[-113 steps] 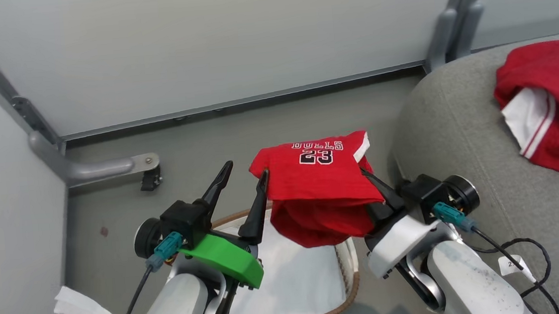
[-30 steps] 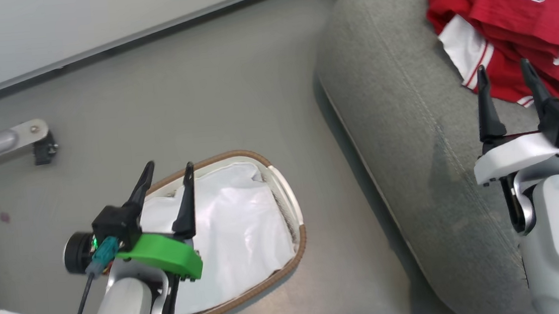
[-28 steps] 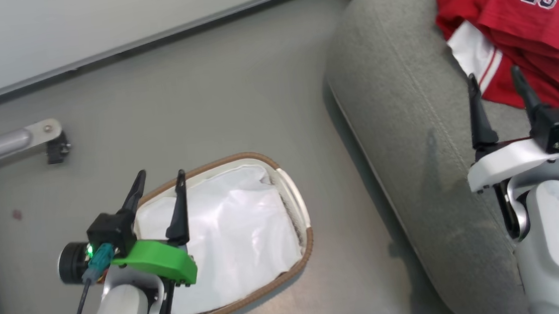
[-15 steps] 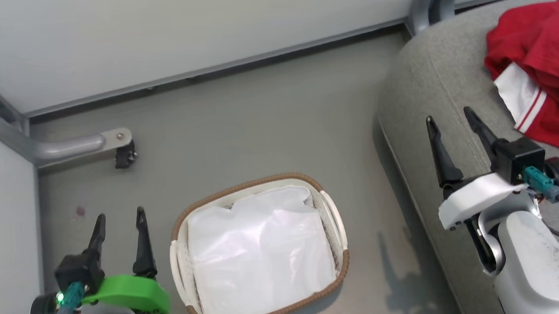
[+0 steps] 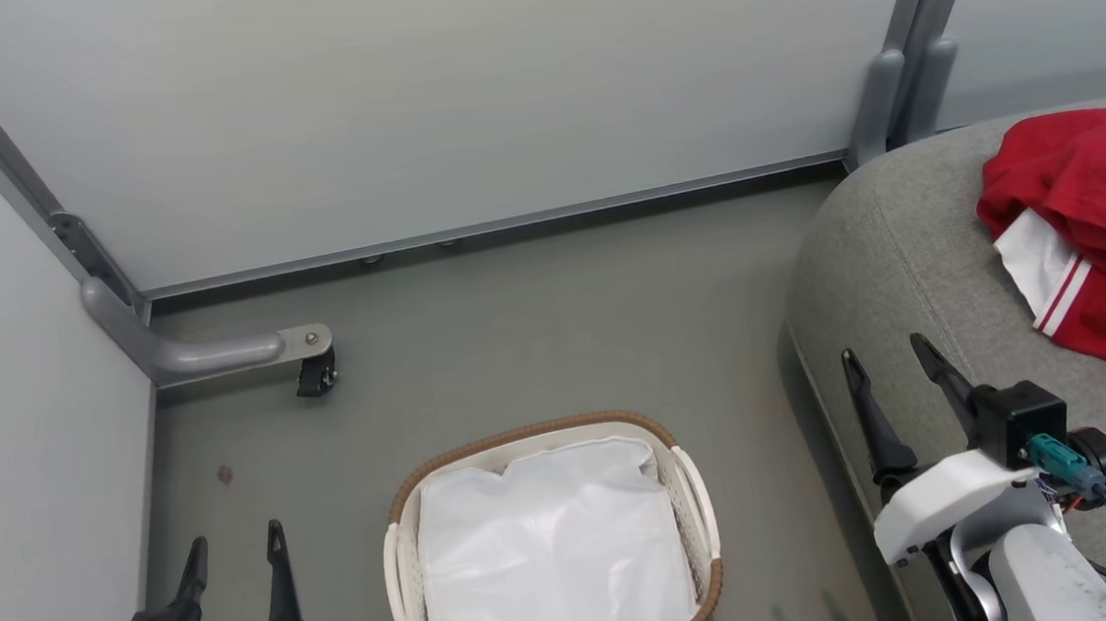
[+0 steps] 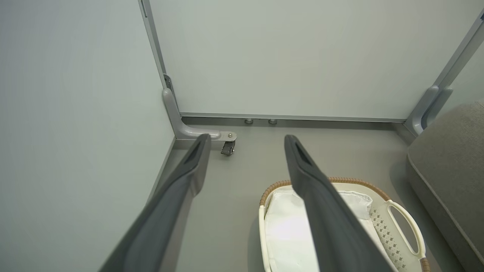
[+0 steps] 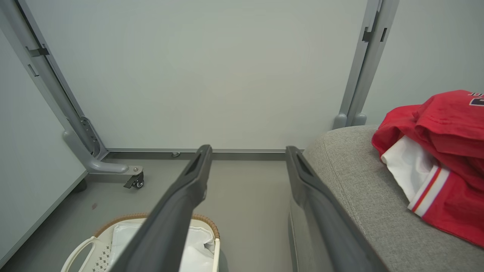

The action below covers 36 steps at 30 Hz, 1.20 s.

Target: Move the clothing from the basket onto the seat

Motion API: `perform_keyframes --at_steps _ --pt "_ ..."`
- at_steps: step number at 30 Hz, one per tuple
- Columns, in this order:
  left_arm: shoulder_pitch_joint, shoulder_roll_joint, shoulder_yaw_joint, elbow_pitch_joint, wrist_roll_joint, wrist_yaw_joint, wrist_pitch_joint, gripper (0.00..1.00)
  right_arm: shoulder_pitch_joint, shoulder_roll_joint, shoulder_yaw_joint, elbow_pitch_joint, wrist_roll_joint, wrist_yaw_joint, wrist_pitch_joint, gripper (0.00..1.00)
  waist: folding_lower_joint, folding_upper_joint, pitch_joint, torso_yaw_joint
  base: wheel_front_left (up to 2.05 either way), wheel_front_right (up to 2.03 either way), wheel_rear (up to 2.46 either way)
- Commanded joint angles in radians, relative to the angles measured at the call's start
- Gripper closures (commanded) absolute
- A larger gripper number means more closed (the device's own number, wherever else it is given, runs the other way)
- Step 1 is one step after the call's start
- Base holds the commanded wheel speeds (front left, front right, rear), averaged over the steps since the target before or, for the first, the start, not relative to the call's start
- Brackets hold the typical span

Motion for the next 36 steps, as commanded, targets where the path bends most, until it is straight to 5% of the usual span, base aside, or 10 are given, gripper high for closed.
perform_keyframes --at_steps 1,5,6,36 --pt "0.016 0.000 0.001 -0.004 0.002 -0.003 0.000 0.00 0.021 -0.004 0.000 -0.002 0.008 -0.001 0.000 0.00 0.0000 0.0000 -0.017 0.007 0.00 0.00 0.00" --pt "0.039 -0.001 0.001 -0.011 -0.023 -0.007 0.000 0.00 0.039 -0.004 -0.001 -0.002 0.010 -0.001 0.000 0.00 0.0000 0.0000 -0.023 0.005 0.00 0.00 0.00" --pt "0.028 -0.002 0.001 -0.008 -0.024 -0.004 0.000 1.00 0.031 0.000 -0.001 0.000 0.008 0.000 0.000 1.00 0.0000 0.0000 -0.023 0.005 0.00 0.00 0.00" --pt "-0.015 -0.006 0.023 -0.036 -0.506 -0.006 0.129 1.00 0.061 0.004 -0.046 -0.026 0.508 0.000 0.128 1.00 0.0000 0.0000 -0.026 0.002 0.00 0.00 0.00"
